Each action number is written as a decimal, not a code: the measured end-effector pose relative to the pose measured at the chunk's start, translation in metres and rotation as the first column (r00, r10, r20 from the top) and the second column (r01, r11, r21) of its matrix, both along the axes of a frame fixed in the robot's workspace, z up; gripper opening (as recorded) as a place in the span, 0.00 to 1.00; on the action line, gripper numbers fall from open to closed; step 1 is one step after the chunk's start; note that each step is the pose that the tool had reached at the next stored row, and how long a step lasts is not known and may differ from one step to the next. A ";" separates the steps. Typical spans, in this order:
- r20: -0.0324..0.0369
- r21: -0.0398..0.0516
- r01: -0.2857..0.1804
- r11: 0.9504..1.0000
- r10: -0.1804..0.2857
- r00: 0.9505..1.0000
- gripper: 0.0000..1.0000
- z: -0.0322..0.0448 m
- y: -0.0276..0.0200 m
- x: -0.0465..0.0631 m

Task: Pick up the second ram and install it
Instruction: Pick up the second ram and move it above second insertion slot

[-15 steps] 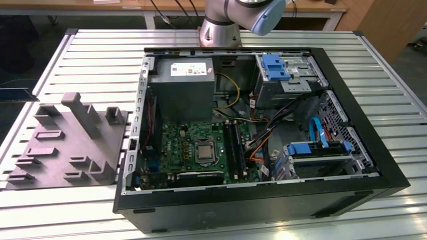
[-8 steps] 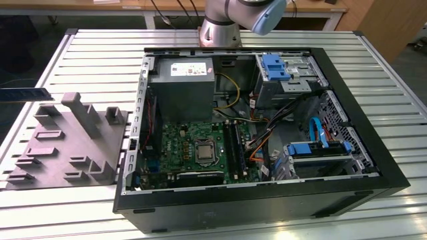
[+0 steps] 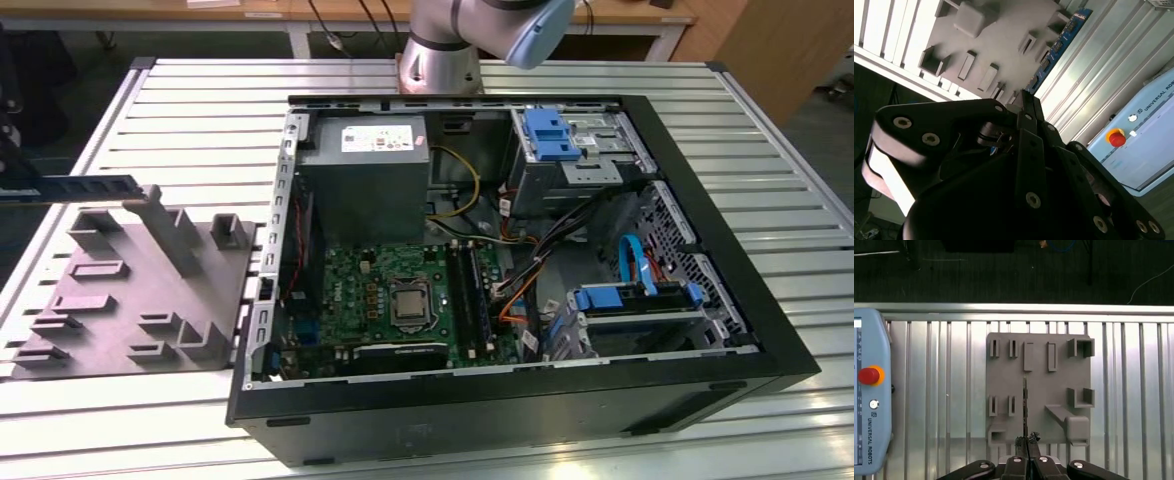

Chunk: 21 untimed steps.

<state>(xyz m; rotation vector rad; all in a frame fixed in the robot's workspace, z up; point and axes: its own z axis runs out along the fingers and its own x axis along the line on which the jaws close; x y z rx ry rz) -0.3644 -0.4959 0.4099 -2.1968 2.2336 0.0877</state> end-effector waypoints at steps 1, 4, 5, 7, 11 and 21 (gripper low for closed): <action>0.000 0.000 0.000 1.000 0.000 1.000 0.11 0.0000 0.0000 0.004; 0.000 0.000 0.000 1.000 0.000 1.000 0.11 0.0000 0.0000 0.016; 0.000 0.000 0.000 1.000 0.000 1.000 0.11 0.0000 0.0000 0.021; 0.000 0.000 0.000 1.000 0.000 1.000 0.11 -0.0001 0.0000 0.030; -0.001 0.000 0.000 1.000 0.000 1.000 0.11 -0.0002 0.0000 0.047; -0.001 0.000 0.000 1.000 0.000 1.000 0.11 -0.0003 0.0000 0.090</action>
